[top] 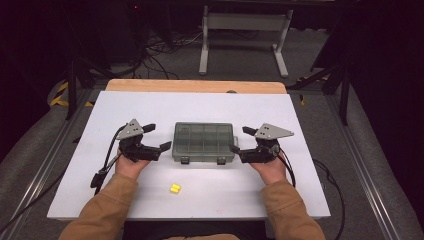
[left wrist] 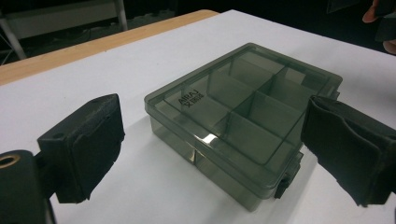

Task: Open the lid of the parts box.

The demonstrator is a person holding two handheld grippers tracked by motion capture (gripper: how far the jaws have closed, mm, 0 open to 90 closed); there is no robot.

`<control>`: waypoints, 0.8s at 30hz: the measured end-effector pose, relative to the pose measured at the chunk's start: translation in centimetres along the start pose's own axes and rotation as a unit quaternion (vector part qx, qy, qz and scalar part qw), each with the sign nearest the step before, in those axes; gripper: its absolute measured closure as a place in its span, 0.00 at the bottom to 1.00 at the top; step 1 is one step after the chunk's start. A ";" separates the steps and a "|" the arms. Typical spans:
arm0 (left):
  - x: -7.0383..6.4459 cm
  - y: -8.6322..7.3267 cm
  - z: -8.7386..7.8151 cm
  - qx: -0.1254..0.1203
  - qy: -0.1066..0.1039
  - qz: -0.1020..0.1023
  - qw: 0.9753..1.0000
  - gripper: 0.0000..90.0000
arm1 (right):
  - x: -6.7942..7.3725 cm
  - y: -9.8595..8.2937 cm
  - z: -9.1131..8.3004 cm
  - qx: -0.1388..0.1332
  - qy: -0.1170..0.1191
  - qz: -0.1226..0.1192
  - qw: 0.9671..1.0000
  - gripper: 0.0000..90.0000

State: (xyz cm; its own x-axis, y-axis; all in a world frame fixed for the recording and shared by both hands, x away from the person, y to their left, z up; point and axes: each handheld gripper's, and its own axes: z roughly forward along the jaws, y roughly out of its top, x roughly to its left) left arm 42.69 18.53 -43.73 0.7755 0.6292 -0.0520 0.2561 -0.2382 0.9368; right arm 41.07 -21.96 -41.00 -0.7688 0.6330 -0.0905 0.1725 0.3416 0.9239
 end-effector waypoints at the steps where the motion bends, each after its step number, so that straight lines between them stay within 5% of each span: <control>1: 0.0 -0.1 0.1 0.003 0.000 0.001 1.000 0.08 | 0.0 -0.1 0.0 0.003 0.001 -0.001 1.000 0.20; 5: 0.1 -0.3 0.3 0.006 -0.005 0.001 1.000 0.10 | -0.1 -0.5 0.3 0.021 0.007 0.003 1.000 0.21; 7: 0.0 -0.4 0.4 0.021 -0.007 0.019 1.000 0.13 | -0.3 -0.8 0.4 0.037 0.010 0.006 0.999 0.22; 24: 0.1 -1.0 1.0 0.081 -0.052 0.018 0.995 0.26 | -0.3 -1.7 0.8 0.096 0.030 0.011 0.995 0.33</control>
State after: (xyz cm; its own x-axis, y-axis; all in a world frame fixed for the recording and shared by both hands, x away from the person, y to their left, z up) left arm 43.14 18.09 -45.04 0.8389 0.5407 -0.0629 0.3102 -0.3799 0.8714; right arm 41.51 -22.16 -42.81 -0.7981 0.6009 -0.0443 0.2986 0.4583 0.8372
